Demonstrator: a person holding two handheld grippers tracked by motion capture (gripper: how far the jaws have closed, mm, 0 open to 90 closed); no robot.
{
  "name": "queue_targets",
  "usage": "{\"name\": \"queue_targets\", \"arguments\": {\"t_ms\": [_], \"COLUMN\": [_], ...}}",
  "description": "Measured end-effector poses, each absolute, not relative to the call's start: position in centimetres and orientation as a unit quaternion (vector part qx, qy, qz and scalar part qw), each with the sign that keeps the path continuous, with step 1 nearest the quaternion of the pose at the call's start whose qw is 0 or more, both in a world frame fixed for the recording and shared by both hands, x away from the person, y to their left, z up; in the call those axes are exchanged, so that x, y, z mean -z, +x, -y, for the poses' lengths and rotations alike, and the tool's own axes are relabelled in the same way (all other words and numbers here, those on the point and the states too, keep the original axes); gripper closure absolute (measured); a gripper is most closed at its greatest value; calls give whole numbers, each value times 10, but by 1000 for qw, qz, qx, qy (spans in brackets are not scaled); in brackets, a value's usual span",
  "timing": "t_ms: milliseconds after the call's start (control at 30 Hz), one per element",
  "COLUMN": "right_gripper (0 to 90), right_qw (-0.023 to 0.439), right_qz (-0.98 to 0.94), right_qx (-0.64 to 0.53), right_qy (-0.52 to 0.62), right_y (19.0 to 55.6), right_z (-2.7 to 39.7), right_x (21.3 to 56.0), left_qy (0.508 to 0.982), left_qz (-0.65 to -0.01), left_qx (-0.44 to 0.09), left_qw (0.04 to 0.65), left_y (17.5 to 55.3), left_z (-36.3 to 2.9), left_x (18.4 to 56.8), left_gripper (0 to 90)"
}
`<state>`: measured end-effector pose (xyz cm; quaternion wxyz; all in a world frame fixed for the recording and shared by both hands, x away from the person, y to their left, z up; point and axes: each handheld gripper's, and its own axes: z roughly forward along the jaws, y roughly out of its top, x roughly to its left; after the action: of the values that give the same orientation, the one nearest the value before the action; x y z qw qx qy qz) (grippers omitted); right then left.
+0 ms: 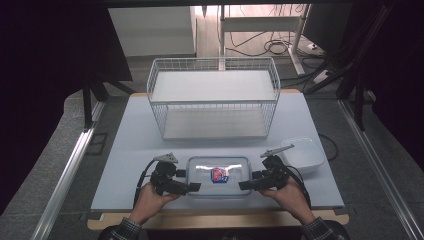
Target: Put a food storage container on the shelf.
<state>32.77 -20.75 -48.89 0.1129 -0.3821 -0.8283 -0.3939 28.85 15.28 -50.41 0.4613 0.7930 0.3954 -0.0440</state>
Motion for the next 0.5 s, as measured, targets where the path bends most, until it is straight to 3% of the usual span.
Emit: {"name": "queue_targets", "arguments": {"t_ms": [67,133,333,500], "right_gripper": [401,437,442,441], "right_qw": [108,103,95,96], "right_qz": [814,809,804,802], "right_qx": [416,426,426,430], "right_qy": [-390,-392,-404,-405], "right_y": [325,322,318,317], "right_z": [214,218,216,217], "right_x": [485,481,480,481], "left_qy": [770,766,764,774], "left_qz": [-402,-405,-417,-410], "left_qx": [43,41,44,56], "left_qw": [493,498,491,478], "left_y": [286,285,281,278], "left_z": [-164,-165,-162,-158], "left_x": [502,501,501,507], "left_gripper": [366,437,423,322]}}
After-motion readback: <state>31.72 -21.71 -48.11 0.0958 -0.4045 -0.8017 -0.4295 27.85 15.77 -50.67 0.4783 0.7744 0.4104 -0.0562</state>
